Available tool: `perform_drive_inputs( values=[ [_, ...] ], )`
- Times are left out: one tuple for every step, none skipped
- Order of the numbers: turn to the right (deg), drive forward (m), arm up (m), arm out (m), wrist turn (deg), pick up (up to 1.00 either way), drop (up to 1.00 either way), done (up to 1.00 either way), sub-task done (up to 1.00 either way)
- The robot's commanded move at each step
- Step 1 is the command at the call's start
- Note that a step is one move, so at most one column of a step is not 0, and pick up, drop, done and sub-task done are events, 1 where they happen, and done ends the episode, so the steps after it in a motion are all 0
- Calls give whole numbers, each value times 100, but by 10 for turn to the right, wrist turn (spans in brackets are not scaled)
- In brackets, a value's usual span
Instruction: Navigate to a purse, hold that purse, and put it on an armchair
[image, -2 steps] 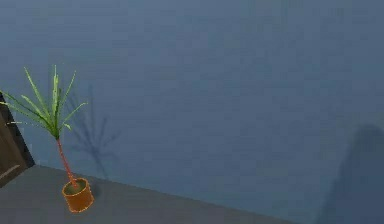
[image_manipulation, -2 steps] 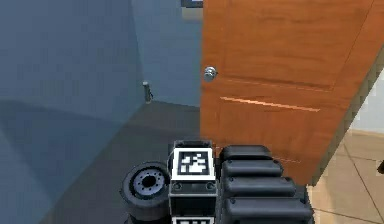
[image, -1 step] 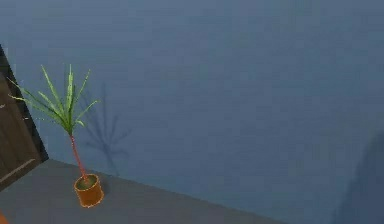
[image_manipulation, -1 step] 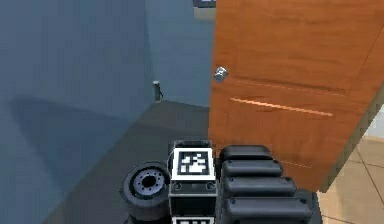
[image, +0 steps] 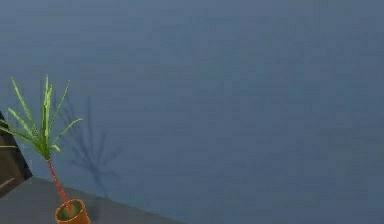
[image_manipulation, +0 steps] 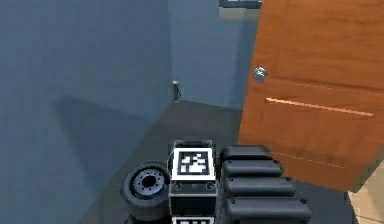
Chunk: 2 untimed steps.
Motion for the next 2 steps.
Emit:
perform_drive_inputs(
  values=[
    [-210, 0, 0, 0, 0, 0, 0, 0, 0],
    [0, 35, 0, 0, 0, 0, 0, 0, 0]
  ],
)
